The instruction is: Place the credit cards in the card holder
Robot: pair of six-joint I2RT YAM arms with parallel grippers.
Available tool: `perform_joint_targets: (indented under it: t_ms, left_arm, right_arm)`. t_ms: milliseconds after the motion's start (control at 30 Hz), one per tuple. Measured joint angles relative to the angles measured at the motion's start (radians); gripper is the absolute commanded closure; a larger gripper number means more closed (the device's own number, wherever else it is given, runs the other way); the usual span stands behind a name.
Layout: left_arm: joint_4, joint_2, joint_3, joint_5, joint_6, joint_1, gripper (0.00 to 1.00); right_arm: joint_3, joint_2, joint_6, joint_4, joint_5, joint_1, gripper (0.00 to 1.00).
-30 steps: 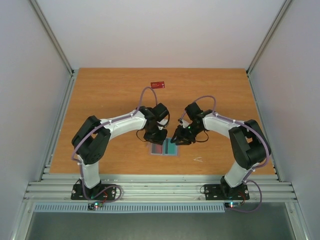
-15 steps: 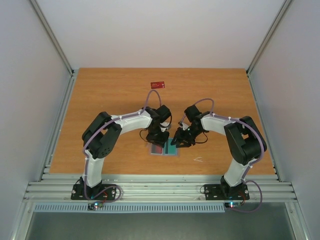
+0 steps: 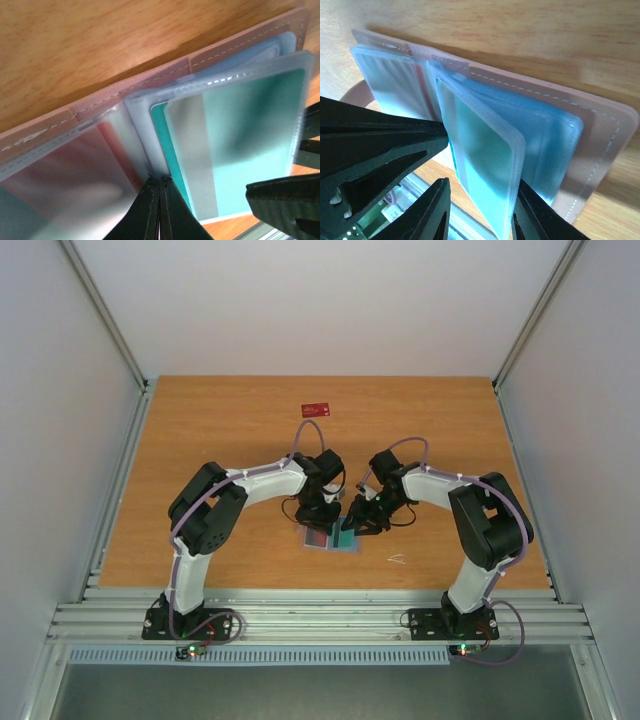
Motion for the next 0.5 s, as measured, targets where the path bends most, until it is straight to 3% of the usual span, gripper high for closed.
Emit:
perform_joint_targets:
  t_ms: [500]
  left_arm:
    - [-0.011,-0.001,0.012,-0.026,-0.052,0.0,0.97]
  right_arm:
    - [0.095,-0.029,-0.017,-0.118,0.005,0.029,0.68]
